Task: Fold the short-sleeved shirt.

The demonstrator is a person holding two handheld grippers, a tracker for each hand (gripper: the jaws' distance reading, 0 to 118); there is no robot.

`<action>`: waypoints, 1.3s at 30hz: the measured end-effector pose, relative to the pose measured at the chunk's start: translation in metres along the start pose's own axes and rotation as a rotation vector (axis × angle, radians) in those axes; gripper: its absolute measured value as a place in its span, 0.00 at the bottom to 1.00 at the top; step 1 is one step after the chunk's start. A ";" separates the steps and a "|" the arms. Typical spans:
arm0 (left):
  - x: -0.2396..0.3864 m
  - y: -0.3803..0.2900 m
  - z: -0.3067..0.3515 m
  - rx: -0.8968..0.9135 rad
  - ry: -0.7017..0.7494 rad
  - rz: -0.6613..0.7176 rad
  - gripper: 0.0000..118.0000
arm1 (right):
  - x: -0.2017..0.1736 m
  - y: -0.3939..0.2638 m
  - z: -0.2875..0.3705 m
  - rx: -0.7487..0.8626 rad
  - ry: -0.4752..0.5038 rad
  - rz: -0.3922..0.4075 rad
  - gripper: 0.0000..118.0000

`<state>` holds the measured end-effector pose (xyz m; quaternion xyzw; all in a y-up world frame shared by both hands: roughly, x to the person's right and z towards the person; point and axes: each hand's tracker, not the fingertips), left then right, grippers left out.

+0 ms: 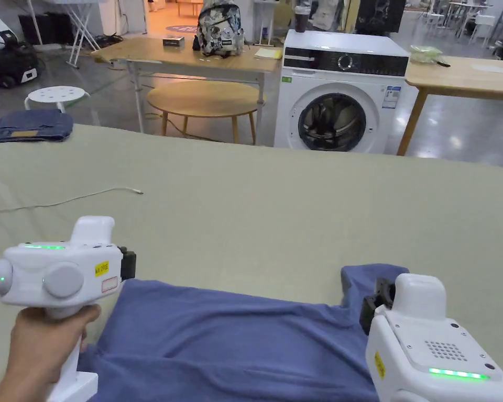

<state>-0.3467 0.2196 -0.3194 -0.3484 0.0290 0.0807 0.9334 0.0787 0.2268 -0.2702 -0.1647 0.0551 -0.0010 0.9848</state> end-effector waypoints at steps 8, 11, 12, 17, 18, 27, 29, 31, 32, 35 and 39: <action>-0.029 0.029 -0.077 -0.331 0.015 0.059 0.48 | 0.013 -0.019 -0.022 -0.095 -0.021 0.023 0.00; -0.054 0.037 -0.110 -0.363 0.018 0.084 0.52 | 0.020 -0.029 -0.027 -0.123 -0.031 0.018 0.00; -0.057 0.038 -0.117 -0.374 0.007 0.093 0.57 | 0.022 -0.032 -0.028 -0.137 -0.036 0.015 0.00; -0.061 0.029 -0.156 -0.513 0.026 0.060 0.64 | 0.027 -0.046 -0.033 -0.179 -0.052 0.013 0.00; -0.059 0.028 -0.159 -0.499 0.044 0.027 0.63 | 0.028 -0.048 -0.035 -0.186 -0.055 0.013 0.00; -0.036 0.029 -0.152 -0.428 0.068 -0.071 0.00 | 0.033 -0.051 -0.042 -0.221 -0.071 0.014 0.00; -0.040 0.031 -0.152 -0.421 0.066 -0.073 0.00 | 0.035 -0.050 -0.043 -0.226 -0.070 0.010 0.00; -0.043 0.029 -0.147 -0.392 0.050 -0.037 0.00 | 0.040 -0.047 -0.045 -0.231 -0.069 0.007 0.00; -0.045 0.030 -0.143 -0.382 0.036 -0.028 0.00 | 0.044 -0.044 -0.046 -0.231 -0.071 0.006 0.00; -0.031 0.029 -0.114 -0.333 0.014 -0.038 0.00 | 0.062 -0.034 -0.058 -0.248 -0.083 -0.001 0.00; -0.033 0.031 -0.093 -0.275 -0.018 -0.021 0.00 | 0.096 -0.007 -0.092 -0.354 -0.097 -0.019 0.00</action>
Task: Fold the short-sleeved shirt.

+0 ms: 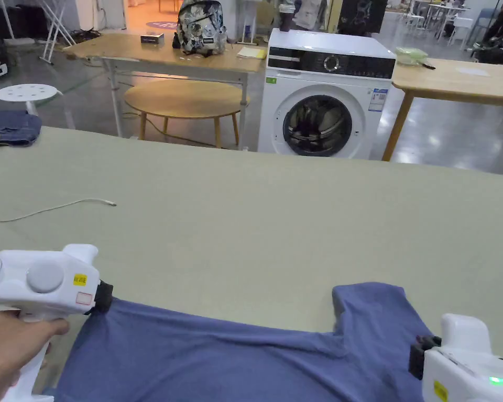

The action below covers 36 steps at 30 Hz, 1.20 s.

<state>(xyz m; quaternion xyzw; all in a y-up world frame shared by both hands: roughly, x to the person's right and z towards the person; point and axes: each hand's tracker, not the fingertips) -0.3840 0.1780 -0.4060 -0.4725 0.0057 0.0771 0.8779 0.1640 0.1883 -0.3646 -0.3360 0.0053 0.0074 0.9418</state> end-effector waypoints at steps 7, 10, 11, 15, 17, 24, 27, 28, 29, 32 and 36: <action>0.003 -0.006 0.017 0.050 -0.009 -0.008 0.00 | 0.050 0.043 -0.106 -0.272 -0.044 0.077 0.67; 0.005 -0.008 0.019 0.058 -0.006 -0.007 0.00 | 0.060 0.048 -0.141 -0.354 -0.042 0.066 0.67; 0.005 -0.008 0.020 0.061 -0.006 -0.003 0.00 | 0.056 0.046 -0.138 -0.371 -0.034 0.068 0.67; 0.003 -0.010 0.017 0.063 -0.006 0.007 0.00 | 0.057 0.044 -0.156 -0.421 -0.014 0.065 0.66; 0.001 -0.010 0.014 0.058 -0.004 0.010 0.00 | 0.054 0.048 -0.151 -0.418 -0.020 0.070 0.64; 0.001 -0.017 0.014 0.053 -0.003 0.015 0.00 | 0.041 0.041 -0.138 -0.356 -0.031 0.164 0.00; -0.002 -0.020 0.022 0.067 -0.014 0.021 0.00 | 0.040 0.042 -0.116 -0.319 0.004 0.140 0.00; -0.002 -0.021 0.027 0.070 -0.016 0.023 0.00 | 0.040 0.041 -0.105 -0.299 0.006 0.148 0.00; -0.003 -0.023 0.030 0.078 -0.019 0.028 0.00 | 0.040 0.040 -0.094 -0.272 0.005 0.155 0.00; -0.007 -0.027 0.043 0.097 -0.035 0.049 0.00 | 0.046 0.041 -0.062 -0.193 0.015 0.142 0.00; -0.008 -0.037 0.066 0.134 -0.047 0.048 0.00 | 0.055 0.037 -0.010 -0.137 0.025 0.113 0.00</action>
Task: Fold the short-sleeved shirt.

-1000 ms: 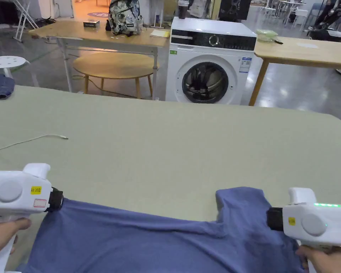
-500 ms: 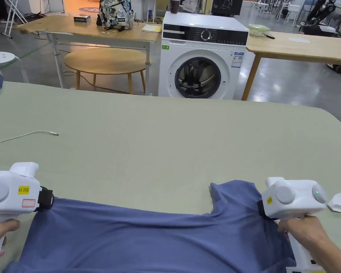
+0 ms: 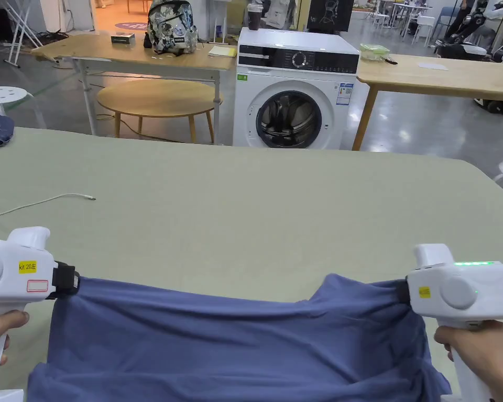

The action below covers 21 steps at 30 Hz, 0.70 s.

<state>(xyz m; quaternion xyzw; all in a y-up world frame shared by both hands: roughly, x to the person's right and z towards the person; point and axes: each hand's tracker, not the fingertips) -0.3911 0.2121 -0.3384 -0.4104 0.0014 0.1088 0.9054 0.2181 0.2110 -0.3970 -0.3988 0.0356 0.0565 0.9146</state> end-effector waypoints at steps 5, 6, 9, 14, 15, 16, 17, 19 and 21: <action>-0.003 -0.016 0.039 0.062 -0.024 0.002 0.00 | 0.014 -0.016 0.051 0.055 0.008 -0.029 0.00; -0.004 -0.020 0.046 0.071 -0.026 0.003 0.00 | 0.016 -0.021 0.061 0.064 0.012 -0.034 0.00; -0.007 -0.039 0.066 0.088 -0.039 0.010 0.00 | 0.018 -0.036 0.084 0.079 0.007 -0.018 0.00; -0.011 -0.074 0.084 0.068 -0.061 0.015 0.00 | 0.018 -0.077 0.112 0.039 0.009 -0.019 0.00; -0.012 -0.082 0.086 0.056 -0.061 0.008 0.00 | 0.023 -0.088 0.113 0.026 0.003 -0.020 0.00; -0.006 -0.094 0.092 0.036 -0.062 0.001 0.00 | 0.023 -0.099 0.114 0.009 0.001 -0.020 0.00; -0.005 -0.101 0.093 0.018 -0.060 -0.003 0.00 | 0.024 -0.107 0.115 -0.022 0.005 -0.016 0.00; -0.005 -0.119 0.093 -0.029 -0.052 -0.019 0.00 | 0.020 -0.127 0.113 -0.068 0.005 -0.017 0.00; -0.002 -0.135 0.093 -0.082 -0.031 -0.032 0.00 | 0.020 -0.145 0.109 -0.122 -0.003 -0.002 0.00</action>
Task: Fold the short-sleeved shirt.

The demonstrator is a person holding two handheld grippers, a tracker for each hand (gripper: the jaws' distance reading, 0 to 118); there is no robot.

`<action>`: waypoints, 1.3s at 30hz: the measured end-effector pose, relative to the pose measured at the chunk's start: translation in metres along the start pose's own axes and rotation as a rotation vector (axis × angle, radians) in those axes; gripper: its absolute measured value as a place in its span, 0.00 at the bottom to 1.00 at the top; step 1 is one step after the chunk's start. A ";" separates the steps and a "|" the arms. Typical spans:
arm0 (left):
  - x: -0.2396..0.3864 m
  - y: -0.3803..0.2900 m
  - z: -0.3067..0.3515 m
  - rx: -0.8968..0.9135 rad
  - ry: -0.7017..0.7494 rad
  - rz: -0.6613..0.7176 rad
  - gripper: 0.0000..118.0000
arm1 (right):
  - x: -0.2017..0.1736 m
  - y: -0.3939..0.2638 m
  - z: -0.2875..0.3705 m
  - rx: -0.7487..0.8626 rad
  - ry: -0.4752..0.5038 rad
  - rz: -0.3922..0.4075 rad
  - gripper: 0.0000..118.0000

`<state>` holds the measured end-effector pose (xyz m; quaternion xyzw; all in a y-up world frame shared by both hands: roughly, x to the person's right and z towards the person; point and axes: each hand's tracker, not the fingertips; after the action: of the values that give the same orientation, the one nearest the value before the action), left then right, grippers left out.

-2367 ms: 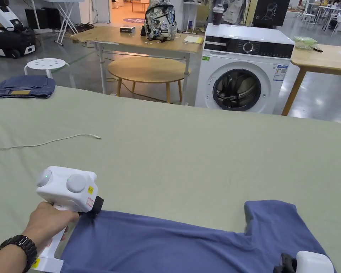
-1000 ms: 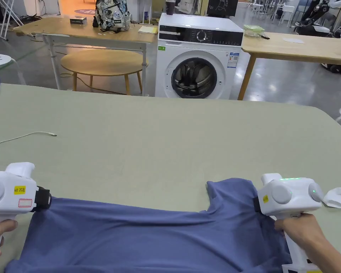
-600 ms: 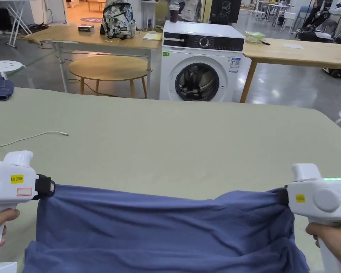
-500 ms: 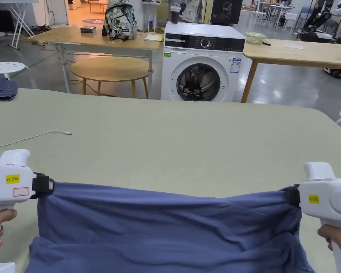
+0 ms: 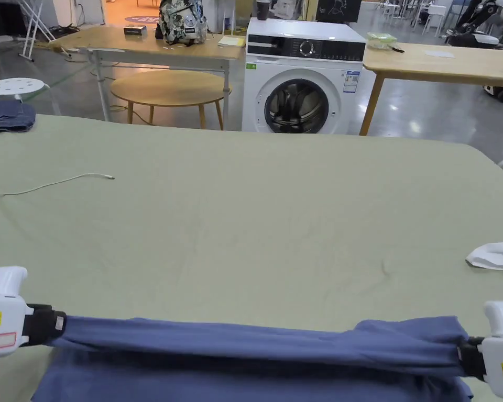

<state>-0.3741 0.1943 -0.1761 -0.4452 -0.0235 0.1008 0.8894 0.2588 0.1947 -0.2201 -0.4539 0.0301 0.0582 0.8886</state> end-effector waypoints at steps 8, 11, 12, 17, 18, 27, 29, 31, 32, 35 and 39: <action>-0.013 -0.032 -0.034 -0.160 0.055 -0.022 0.00 | 0.005 -0.036 -0.035 -0.133 -0.028 0.005 0.00; -0.011 -0.039 -0.047 -0.222 0.089 -0.032 0.00 | 0.001 -0.041 -0.042 -0.155 -0.038 0.003 0.00; -0.010 -0.041 -0.051 -0.219 0.089 -0.034 0.00 | -0.001 -0.043 -0.047 -0.156 -0.045 0.009 0.00; -0.011 -0.039 -0.051 -0.201 0.096 -0.017 0.00 | -0.010 -0.045 -0.045 -0.138 -0.068 0.016 0.05; -0.012 -0.038 -0.049 -0.195 0.091 -0.005 0.00 | -0.010 -0.042 -0.042 -0.137 -0.070 0.012 0.07; 0.010 -0.004 -0.013 0.095 0.061 0.035 0.44 | -0.027 0.001 0.006 0.123 -0.102 -0.126 0.76; 0.021 0.004 -0.008 0.189 0.057 0.022 0.44 | -0.039 0.010 0.010 0.242 -0.108 -0.138 0.76; 0.034 0.010 -0.002 0.313 0.087 -0.020 0.44 | -0.054 0.018 0.012 0.373 -0.087 -0.157 0.76; 0.041 0.012 0.001 0.373 0.098 -0.041 0.44 | -0.062 0.021 0.015 0.439 -0.062 -0.159 0.75; 0.073 0.011 0.014 0.557 0.150 -0.107 0.43 | -0.094 0.029 0.023 0.605 -0.053 -0.134 0.72; 0.100 0.012 0.021 0.716 0.209 -0.203 0.11 | -0.132 0.042 0.034 0.707 -0.012 -0.118 0.35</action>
<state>-0.2805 0.2378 -0.1780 -0.1097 0.0600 -0.0317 0.9916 0.1224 0.2365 -0.2199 -0.1192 0.0168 -0.0045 0.9927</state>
